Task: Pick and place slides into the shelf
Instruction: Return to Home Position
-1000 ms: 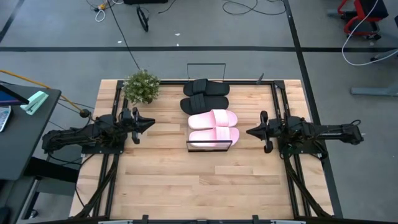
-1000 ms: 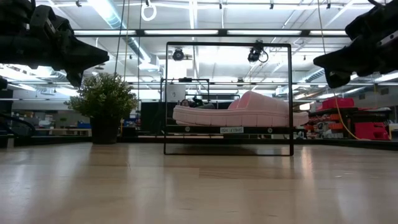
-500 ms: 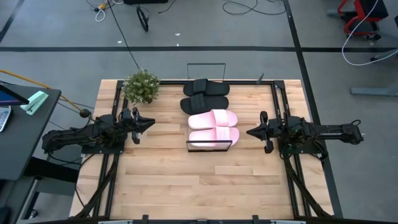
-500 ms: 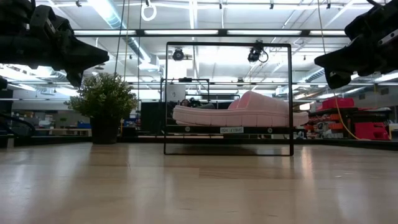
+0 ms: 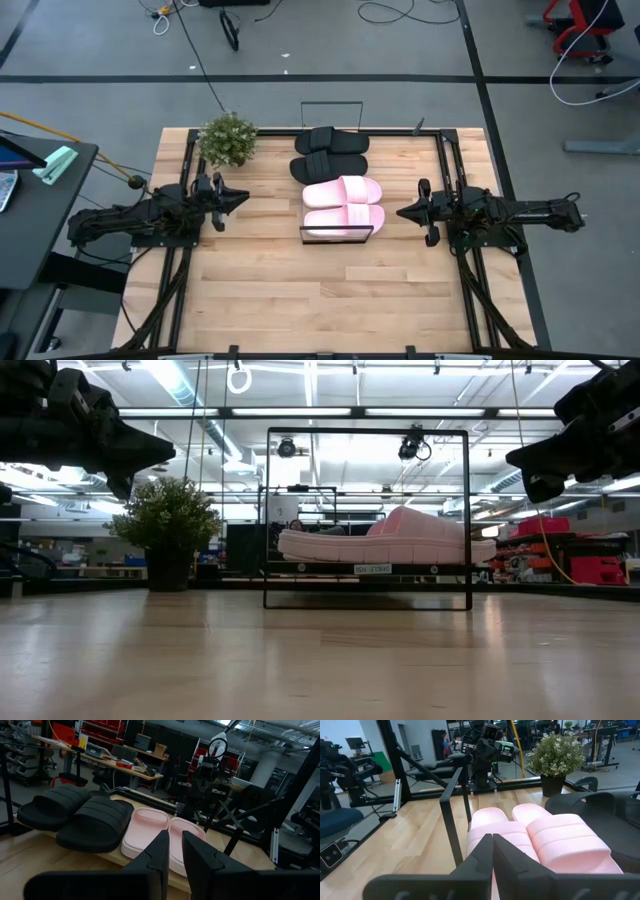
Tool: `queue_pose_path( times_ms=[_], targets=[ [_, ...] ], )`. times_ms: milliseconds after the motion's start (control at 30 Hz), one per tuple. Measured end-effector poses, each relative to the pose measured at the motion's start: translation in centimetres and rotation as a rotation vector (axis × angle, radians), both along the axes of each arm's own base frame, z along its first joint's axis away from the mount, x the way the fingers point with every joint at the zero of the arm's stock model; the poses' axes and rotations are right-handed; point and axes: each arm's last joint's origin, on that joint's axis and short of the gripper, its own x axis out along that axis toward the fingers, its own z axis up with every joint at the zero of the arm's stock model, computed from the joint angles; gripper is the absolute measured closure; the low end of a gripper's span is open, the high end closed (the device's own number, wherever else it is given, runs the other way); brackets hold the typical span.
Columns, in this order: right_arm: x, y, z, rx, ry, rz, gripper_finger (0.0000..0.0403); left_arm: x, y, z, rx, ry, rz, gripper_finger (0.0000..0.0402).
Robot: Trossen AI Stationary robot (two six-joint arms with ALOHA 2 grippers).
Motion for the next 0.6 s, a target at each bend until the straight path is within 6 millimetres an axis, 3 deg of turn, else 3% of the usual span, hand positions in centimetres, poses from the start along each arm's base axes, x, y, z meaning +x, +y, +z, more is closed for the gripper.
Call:
queue_pose_path(
  times_ms=[600],
  targets=[
    [0.00,0.00,0.01,0.001,0.000,0.000,0.0388,0.00,0.00,-0.01,0.000,0.001,0.000,0.0344]
  ],
)
